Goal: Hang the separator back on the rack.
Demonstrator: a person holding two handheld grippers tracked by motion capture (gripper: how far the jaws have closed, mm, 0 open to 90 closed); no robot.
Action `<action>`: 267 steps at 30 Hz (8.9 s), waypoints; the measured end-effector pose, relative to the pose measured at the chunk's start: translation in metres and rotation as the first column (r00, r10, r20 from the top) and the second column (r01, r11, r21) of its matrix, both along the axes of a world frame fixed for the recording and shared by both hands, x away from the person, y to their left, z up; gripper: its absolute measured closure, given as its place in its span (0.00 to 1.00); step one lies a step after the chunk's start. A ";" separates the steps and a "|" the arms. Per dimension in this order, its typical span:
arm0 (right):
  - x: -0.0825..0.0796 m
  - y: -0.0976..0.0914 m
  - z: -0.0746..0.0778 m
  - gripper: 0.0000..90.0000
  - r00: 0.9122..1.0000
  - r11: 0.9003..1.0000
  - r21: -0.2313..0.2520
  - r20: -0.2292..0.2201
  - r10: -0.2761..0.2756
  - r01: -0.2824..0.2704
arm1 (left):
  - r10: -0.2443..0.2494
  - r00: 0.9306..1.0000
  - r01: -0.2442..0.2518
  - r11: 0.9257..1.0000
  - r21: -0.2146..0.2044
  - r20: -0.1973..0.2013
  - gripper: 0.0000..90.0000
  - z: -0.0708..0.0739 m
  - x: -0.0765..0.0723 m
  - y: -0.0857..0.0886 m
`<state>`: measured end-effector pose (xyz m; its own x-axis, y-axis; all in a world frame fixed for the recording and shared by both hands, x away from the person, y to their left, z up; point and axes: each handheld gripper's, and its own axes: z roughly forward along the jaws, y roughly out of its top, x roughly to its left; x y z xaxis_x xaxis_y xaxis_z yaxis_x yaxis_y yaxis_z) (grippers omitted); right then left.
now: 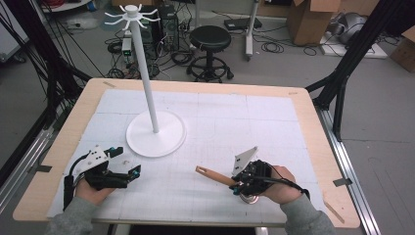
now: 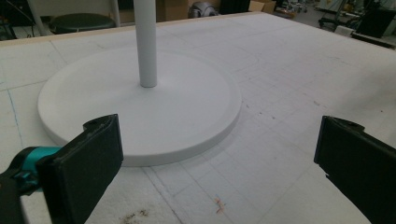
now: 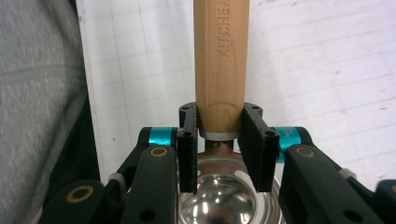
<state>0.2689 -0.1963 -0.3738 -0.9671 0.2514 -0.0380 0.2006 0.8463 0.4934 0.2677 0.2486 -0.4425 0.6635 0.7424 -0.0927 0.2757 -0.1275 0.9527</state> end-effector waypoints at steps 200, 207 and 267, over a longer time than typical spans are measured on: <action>0.098 0.154 0.150 0.77 0.858 0.655 0.735 0.214 -0.468 0.174 | 0.049 0.999 -0.049 0.997 -0.060 -0.002 0.02 0.005 -0.024 0.022; 0.100 0.157 0.148 0.77 0.852 0.658 0.732 0.221 -0.474 0.176 | 0.051 0.999 -0.051 0.997 -0.058 -0.005 0.02 0.004 -0.024 0.023; 0.064 0.012 0.070 0.02 0.900 0.715 0.685 0.212 -0.380 0.140 | 0.026 1.000 -0.027 0.998 -0.057 -0.010 0.02 0.003 -0.009 0.012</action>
